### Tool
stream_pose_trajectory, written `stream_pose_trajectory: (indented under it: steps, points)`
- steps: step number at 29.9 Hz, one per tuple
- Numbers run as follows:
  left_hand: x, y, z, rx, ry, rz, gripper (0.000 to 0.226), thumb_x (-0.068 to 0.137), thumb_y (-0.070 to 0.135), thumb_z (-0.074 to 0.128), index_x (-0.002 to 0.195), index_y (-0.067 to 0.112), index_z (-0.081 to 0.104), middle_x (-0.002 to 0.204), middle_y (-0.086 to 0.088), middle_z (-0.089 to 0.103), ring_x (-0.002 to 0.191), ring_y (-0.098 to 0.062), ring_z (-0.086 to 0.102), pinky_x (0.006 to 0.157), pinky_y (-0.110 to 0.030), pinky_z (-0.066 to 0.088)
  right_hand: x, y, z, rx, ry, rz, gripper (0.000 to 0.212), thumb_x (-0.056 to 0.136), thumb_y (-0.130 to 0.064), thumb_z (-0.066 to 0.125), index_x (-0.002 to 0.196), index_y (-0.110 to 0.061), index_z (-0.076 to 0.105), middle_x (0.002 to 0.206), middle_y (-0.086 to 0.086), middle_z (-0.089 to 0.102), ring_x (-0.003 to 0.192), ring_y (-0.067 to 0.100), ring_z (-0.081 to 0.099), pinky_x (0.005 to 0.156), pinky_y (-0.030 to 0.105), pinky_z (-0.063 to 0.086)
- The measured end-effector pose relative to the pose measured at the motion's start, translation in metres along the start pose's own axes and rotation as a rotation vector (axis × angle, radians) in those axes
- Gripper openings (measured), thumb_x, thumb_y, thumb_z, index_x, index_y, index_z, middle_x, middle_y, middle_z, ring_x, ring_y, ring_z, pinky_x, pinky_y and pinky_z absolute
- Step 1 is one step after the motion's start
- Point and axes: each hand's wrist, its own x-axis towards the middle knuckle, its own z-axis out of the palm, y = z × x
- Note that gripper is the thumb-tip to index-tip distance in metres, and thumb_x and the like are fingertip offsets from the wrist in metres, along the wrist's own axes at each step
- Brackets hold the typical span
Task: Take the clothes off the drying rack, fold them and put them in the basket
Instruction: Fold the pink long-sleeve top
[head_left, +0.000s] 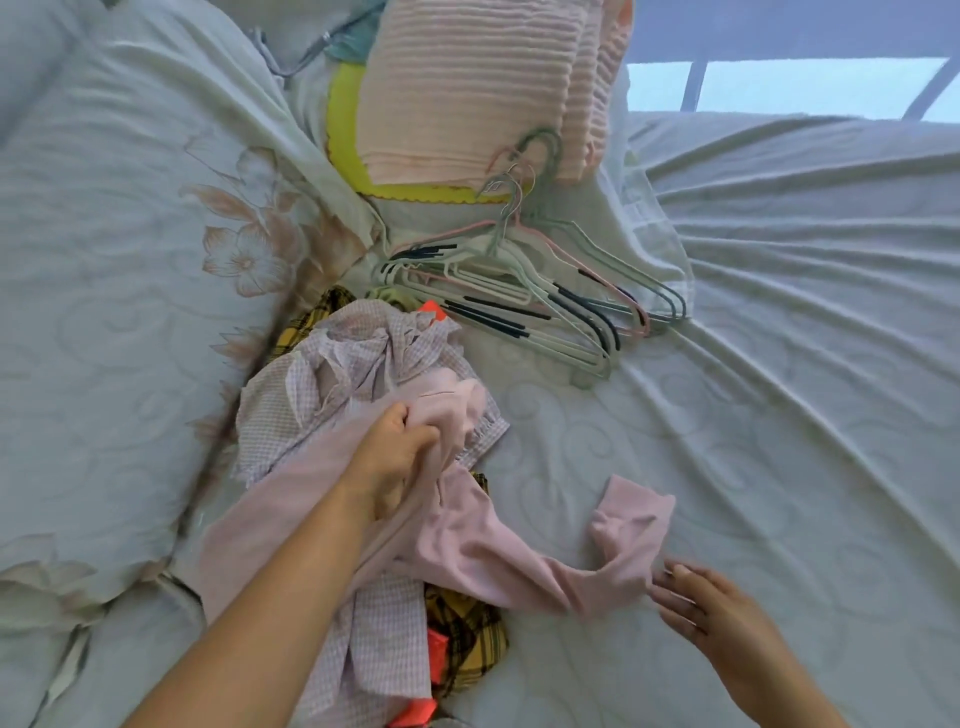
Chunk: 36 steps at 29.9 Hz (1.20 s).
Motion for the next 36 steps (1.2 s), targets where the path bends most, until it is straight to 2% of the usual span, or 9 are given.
stream_pose_trajectory:
  steps: [3,5,11,14,18,22,26,31,36]
  points:
    - [-0.063,0.051,0.006,-0.425,-0.203,0.042,0.022,0.088,-0.008,0.042,0.101,0.006,0.053,0.081,-0.015,0.063,0.068,-0.021,0.063,0.062,-0.029,0.053,-0.030,-0.021,-0.007,-0.092,-0.045,-0.162,0.068,0.046,-0.048,0.087,0.094,-0.009,0.060,0.095,0.011,0.072,0.070,0.012,0.070,0.056,0.017,0.055]
    - [-0.101,0.088,0.009,-0.542,-0.313,0.106,0.026,0.076,-0.005,0.051,0.100,0.004,0.057,0.083,-0.016,0.063,0.072,-0.024,0.064,0.068,-0.033,0.055,-0.055,-0.044,-0.009,-0.141,-0.067,-0.314,0.101,0.018,-0.063,0.086,0.104,-0.017,0.060,0.101,0.002,0.072,0.086,0.013,0.069,0.065,0.021,0.056]
    - [-0.218,0.190,0.024,-0.579,-0.556,0.335,0.073,0.035,0.017,0.088,0.101,0.001,0.059,0.097,-0.021,0.062,0.086,-0.029,0.063,0.075,-0.037,0.055,-0.150,-0.124,-0.004,-0.413,-0.152,-0.782,0.098,0.042,-0.061,0.083,0.126,-0.044,0.035,0.133,-0.016,0.043,0.115,-0.009,0.047,0.086,0.008,0.044]
    - [-0.271,0.232,0.027,-0.546,-0.583,0.466,0.070,0.035,0.022,0.089,0.096,0.003,0.060,0.102,-0.020,0.059,0.092,-0.030,0.060,0.078,-0.037,0.054,-0.185,-0.150,-0.020,-0.611,-0.073,-0.943,0.106,0.043,-0.055,0.073,0.132,-0.049,0.016,0.143,-0.014,0.028,0.131,0.003,0.031,0.105,0.020,0.032]
    - [-0.331,0.278,0.034,-0.587,-0.607,0.592,0.037,0.042,0.008,0.071,0.079,0.011,0.074,0.093,-0.011,0.068,0.087,-0.022,0.065,0.075,-0.032,0.055,-0.236,-0.186,-0.051,-0.410,-0.137,-0.876,0.134,0.015,-0.068,0.082,0.132,-0.041,0.021,0.126,-0.024,0.036,0.112,-0.001,0.044,0.081,0.008,0.044]
    - [-0.381,0.316,0.047,-0.628,-0.709,0.723,0.028,0.041,0.009,0.062,0.065,0.009,0.075,0.072,-0.006,0.072,0.070,-0.015,0.070,0.060,-0.024,0.056,-0.273,-0.234,-0.077,-0.338,-0.153,-0.847,0.096,0.047,-0.080,0.065,0.131,-0.042,0.040,0.127,-0.018,0.050,0.107,-0.004,0.053,0.093,0.017,0.042]
    - [-0.402,0.348,0.063,-0.594,-0.884,0.830,0.028,0.048,0.012,0.076,0.076,0.011,0.074,0.077,-0.007,0.070,0.076,-0.017,0.068,0.069,-0.029,0.057,-0.284,-0.244,-0.086,-0.570,-0.226,-0.765,0.059,0.065,-0.070,0.066,0.107,-0.029,0.068,0.106,0.002,0.069,0.103,0.019,0.063,0.096,0.040,0.047]
    - [-0.394,0.371,0.087,-0.649,-0.604,0.761,0.020,0.084,0.008,0.056,0.071,0.018,0.068,0.074,-0.006,0.065,0.077,-0.020,0.059,0.073,-0.033,0.056,-0.290,-0.217,-0.074,-0.281,-0.314,-0.750,0.026,0.078,-0.024,0.072,0.086,-0.005,0.057,0.068,0.003,0.052,0.064,0.014,0.051,0.059,0.025,0.043]
    - [-0.357,0.360,0.064,-0.121,-0.359,0.956,0.032,0.071,0.021,0.074,0.097,0.032,0.058,0.096,-0.003,0.061,0.078,-0.016,0.061,0.072,-0.028,0.054,-0.325,-0.257,-0.095,-0.225,0.144,-1.035,0.030,0.094,-0.023,0.054,0.080,0.004,0.055,0.070,0.010,0.049,0.059,0.013,0.043,0.049,0.022,0.034]
